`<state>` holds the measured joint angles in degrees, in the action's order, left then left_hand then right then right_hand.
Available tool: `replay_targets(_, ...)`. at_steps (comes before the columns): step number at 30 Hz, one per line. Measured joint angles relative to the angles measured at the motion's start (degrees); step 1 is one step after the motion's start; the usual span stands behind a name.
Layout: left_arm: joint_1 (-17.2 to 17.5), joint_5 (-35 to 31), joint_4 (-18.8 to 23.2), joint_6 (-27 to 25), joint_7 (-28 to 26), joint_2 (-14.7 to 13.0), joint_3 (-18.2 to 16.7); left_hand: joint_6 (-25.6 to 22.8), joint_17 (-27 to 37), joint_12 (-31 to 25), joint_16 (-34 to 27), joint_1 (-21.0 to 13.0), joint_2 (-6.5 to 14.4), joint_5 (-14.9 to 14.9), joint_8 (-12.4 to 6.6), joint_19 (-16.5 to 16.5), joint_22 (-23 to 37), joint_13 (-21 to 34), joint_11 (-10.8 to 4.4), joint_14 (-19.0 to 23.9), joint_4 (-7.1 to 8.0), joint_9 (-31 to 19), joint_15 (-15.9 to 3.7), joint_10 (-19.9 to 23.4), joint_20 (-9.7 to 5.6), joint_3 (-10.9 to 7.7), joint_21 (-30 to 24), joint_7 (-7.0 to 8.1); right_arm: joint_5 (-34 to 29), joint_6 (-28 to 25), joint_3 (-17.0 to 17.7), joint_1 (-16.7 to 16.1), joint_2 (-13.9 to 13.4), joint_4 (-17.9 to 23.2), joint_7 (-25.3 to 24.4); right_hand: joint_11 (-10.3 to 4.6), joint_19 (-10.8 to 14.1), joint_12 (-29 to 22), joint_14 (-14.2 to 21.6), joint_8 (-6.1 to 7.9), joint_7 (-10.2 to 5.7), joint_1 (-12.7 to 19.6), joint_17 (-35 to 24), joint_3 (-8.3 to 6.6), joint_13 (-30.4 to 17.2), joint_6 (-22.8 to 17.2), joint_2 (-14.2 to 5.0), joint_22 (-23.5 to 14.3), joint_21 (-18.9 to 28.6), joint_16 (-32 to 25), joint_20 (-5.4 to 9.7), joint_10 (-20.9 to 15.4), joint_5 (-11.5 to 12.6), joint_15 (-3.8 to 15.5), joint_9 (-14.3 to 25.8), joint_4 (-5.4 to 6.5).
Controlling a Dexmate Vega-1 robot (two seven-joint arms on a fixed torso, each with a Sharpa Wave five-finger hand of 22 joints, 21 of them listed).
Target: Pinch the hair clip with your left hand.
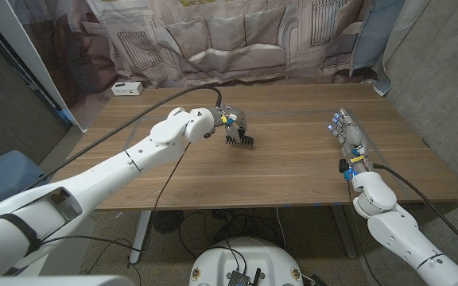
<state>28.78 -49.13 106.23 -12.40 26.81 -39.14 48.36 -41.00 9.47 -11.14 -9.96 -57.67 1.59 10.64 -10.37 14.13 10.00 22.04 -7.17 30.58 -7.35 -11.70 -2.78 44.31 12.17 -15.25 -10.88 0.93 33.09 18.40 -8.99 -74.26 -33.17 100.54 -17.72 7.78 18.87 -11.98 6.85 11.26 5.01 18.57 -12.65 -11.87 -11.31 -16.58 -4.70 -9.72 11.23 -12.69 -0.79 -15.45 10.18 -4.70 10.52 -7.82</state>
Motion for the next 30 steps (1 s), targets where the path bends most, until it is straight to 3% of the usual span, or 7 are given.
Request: replay_targets(30, 0.3, -1.6, -2.8, 1.0, -1.7, 0.8, 1.9, 0.9, 0.0, 0.0, 0.0, 0.5, -0.1, 0.0, 0.00, -0.7, 0.0, -0.3, -0.31, -0.7, -0.23, 0.0, -0.08, -0.7, 0.14, 0.23, 0.0, 0.30, -0.1, 0.7, 0.0, -0.3, 0.2, 0.0, -0.1, 0.31, 0.4, 0.0, 0.0, 0.00, 0.21, 0.3, 0.0, 0.00, 0.0, -0.2, -0.30, 0.0, 0.0, 0.0, 0.39, -0.3, 0.0, 0.00, 0.0, 0.00)
